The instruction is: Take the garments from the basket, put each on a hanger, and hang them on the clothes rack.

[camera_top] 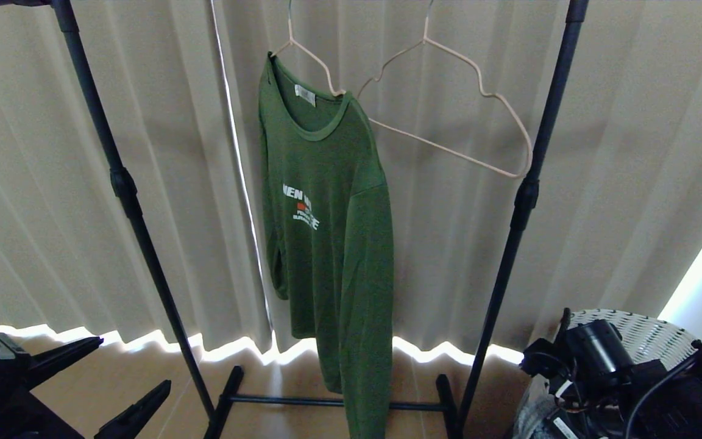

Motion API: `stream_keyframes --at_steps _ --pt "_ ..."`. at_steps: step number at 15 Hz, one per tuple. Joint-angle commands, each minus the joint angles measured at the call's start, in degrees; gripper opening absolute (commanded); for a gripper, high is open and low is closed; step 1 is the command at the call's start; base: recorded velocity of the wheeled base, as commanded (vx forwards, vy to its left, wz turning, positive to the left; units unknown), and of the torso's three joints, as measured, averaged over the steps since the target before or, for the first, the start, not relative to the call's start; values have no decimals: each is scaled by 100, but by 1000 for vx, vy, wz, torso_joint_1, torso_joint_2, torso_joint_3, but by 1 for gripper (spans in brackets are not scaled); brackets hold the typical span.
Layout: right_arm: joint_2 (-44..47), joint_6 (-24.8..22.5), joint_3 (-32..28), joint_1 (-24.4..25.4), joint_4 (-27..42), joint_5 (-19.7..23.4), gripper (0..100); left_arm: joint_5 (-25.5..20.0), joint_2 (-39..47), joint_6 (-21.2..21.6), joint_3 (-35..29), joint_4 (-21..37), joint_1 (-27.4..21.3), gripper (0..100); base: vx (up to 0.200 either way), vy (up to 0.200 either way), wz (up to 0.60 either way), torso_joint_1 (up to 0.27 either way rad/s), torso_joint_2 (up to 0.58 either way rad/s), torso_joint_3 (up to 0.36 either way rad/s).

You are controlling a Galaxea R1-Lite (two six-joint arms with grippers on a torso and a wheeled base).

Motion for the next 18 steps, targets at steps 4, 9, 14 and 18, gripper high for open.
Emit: stream_keyframes --at_steps 4,9,14,18 --pt "-1929 -52 -411 258 621 1 0 1 -9 8 6 -5 -6 100 0 0 0 0 0 0" --pt "-3599 -35 -1572 275 2010 89 0 1 -27 25 23 -5 -6 100 0 0 0 0 0 0" --pt "-3960 -17 -1519 267 1992 116 0 10 -53 34 23 -13 -6 100 0 0 0 0 0 0" --pt "-4021 -17 -1510 267 1992 124 0 10 -115 34 14 -13 3 100 -50 0 0 1 1 -1"
